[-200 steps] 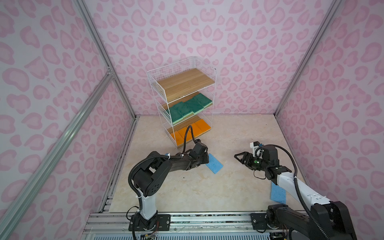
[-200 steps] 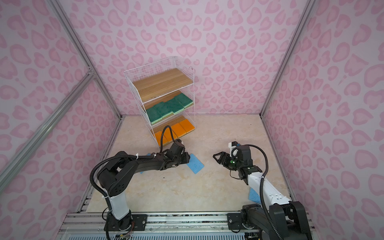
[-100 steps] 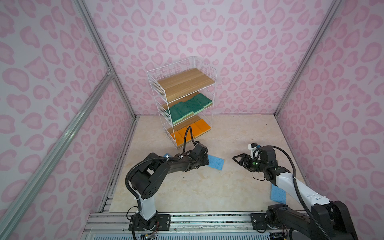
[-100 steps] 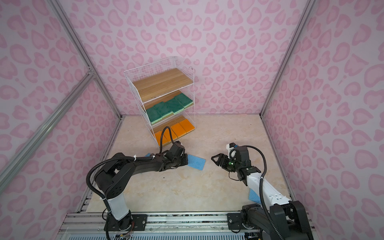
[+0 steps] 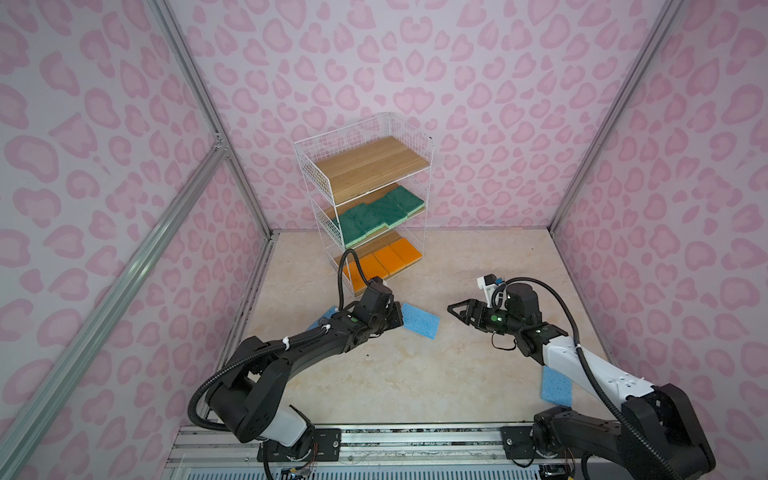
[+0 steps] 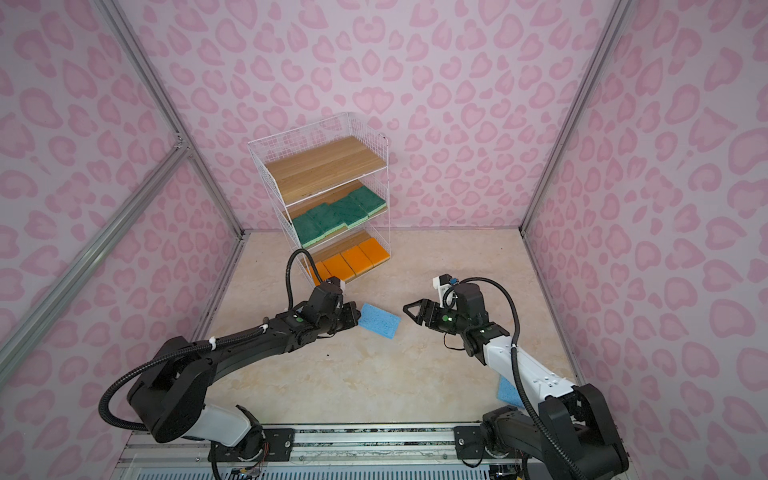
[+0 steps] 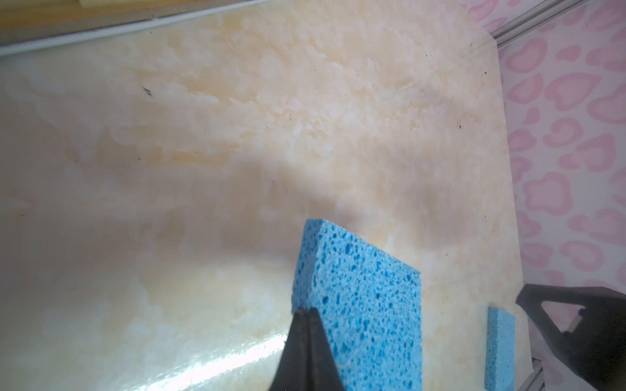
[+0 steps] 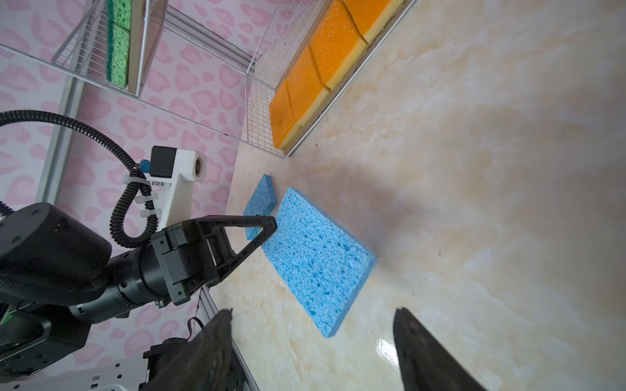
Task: Place and organize the cleaning sponges onto the shelf
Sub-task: 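Grasp the blue sponge with left gripper and lift it toward right gripper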
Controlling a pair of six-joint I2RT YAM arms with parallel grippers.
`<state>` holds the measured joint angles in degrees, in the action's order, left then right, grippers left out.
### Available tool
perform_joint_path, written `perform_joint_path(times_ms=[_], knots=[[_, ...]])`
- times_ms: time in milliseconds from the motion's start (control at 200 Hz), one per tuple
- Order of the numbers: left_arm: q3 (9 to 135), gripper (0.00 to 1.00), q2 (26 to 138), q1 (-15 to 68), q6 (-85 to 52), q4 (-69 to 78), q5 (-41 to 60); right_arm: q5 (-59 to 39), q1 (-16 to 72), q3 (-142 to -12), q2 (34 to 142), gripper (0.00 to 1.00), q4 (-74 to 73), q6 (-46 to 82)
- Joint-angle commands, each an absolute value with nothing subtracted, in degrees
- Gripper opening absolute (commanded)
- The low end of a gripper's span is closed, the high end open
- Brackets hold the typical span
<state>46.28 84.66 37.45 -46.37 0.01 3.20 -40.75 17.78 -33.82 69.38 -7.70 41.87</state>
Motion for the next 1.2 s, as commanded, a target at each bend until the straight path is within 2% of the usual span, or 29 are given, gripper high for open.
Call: perform_joint_path(times_ms=[0, 250, 395, 600, 890, 1195], knots=[[44.78, 0.04, 82.7, 36.43, -45.56, -1.15, 4.04, -41.13, 18.02, -34.42, 70.57, 0.76, -10.37, 42.68], [43.81, 0.04, 79.46, 34.68, -44.73, -1.25, 5.46, -43.7, 18.6, -34.97, 75.08, 0.76, -14.8, 44.0], [44.21, 0.04, 77.0, 32.78, -44.68, -1.39, 7.81, -46.32, 19.16, -35.18, 78.42, 0.64, -19.34, 46.46], [44.01, 0.04, 74.24, 29.95, -45.61, -0.35, 11.72, -49.04, 20.53, -36.38, 81.61, 0.57, -24.82, 49.49], [43.86, 0.04, 70.81, 28.83, -46.72, 0.67, 13.47, -50.19, 23.08, -38.96, 85.44, 0.59, -29.2, 52.85], [43.73, 0.04, 68.47, 28.48, -47.68, 1.29, 14.23, -50.0, 25.62, -41.65, 88.26, 0.44, -31.67, 55.01]])
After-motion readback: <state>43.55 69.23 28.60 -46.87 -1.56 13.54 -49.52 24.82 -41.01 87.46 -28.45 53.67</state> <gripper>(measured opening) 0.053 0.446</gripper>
